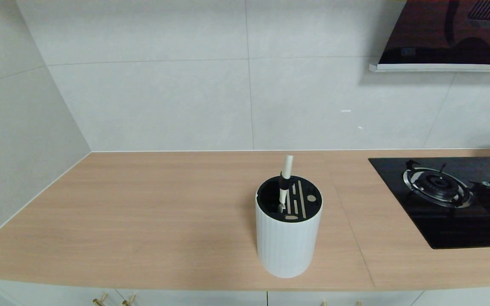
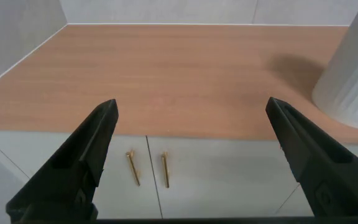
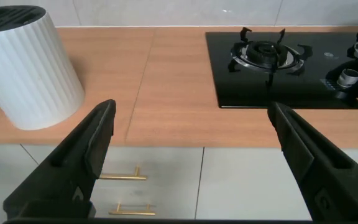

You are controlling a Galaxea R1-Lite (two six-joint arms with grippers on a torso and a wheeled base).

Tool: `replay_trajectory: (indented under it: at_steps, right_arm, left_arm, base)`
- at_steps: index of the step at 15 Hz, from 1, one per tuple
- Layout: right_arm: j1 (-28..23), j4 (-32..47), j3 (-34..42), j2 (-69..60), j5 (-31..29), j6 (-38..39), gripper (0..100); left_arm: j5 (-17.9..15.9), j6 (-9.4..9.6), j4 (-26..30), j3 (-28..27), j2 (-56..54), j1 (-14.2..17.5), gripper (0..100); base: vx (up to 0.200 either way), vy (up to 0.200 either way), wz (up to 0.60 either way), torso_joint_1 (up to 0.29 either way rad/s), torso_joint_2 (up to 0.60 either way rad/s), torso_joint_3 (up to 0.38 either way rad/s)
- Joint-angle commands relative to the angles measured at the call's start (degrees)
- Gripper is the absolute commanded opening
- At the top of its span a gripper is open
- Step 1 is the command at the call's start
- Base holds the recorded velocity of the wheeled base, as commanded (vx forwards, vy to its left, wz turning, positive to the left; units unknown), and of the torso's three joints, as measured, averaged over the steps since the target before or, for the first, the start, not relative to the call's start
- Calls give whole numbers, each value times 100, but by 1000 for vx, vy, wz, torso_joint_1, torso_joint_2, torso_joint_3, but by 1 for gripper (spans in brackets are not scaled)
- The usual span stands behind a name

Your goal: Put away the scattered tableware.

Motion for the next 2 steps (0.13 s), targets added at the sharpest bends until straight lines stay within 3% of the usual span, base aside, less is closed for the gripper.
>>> replay_trajectory:
  at_steps: [1,2]
  right_arm:
    - [1,3,0,10,0,-2,100]
    - [1,3,0,10,0,-2,100]
  left_arm:
    - [8,-26,-8,0,10,-5,100]
    - [8,-26,-8,0,10,4,100]
  base:
    - [0,0,0,0,0,0]
    - [0,0,0,0,0,0]
